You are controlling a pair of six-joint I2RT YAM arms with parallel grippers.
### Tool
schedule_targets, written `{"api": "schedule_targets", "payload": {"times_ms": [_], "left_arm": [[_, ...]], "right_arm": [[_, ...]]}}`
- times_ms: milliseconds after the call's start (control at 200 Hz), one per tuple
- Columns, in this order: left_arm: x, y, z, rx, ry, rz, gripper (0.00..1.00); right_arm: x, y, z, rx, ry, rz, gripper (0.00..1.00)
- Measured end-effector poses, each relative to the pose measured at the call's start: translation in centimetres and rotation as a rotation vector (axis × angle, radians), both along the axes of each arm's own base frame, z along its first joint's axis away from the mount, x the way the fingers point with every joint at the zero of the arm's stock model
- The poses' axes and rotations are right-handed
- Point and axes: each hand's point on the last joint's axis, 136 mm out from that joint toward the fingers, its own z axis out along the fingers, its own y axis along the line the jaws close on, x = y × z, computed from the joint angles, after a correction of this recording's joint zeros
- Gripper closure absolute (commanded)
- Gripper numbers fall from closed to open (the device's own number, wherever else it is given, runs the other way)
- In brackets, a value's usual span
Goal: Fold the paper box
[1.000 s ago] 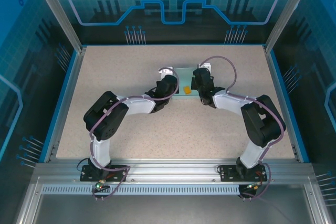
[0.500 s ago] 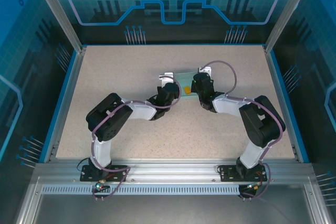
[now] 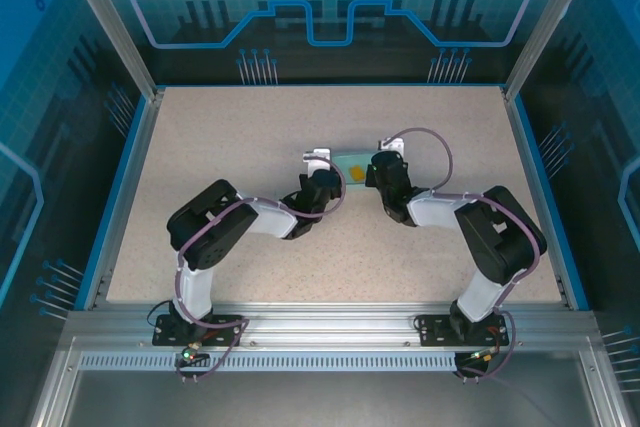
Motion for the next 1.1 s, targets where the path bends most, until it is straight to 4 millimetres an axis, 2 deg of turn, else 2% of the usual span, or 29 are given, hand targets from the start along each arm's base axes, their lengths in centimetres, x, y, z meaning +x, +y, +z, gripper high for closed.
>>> {"api": "schedule_targets", "payload": {"times_ms": [215,580,805,946,1096], "left_arm": [[-0.7,0.0,-0.8,0.009,0.009,-0.010,0.92],[-1.5,0.1,-2.0,0.027,0.034,-0.032,0.80],[-2.1,0.4,-2.9,0.051,0.055,-0.053,0.64],[-2.7,0.6,-2.2,0.047,0.050,-0.068,0.56],[-3.6,1.1,-0.2,0.030,0.025,-0.094,0.49]], "right_arm": [[-1.0,-0.1,-1.0,-0.006,0.010,0.015,1.00],[-1.7,-0.2,-1.1,-0.011,0.007,0.024,1.00],[-1.8,-0.1,-1.1,-0.018,0.007,0.032,1.00],[-1.8,-0.1,-1.0,-0.023,0.006,0.032,1.00],[-1.8,0.0,-1.0,-0.026,0.006,0.034,1.00]]}}
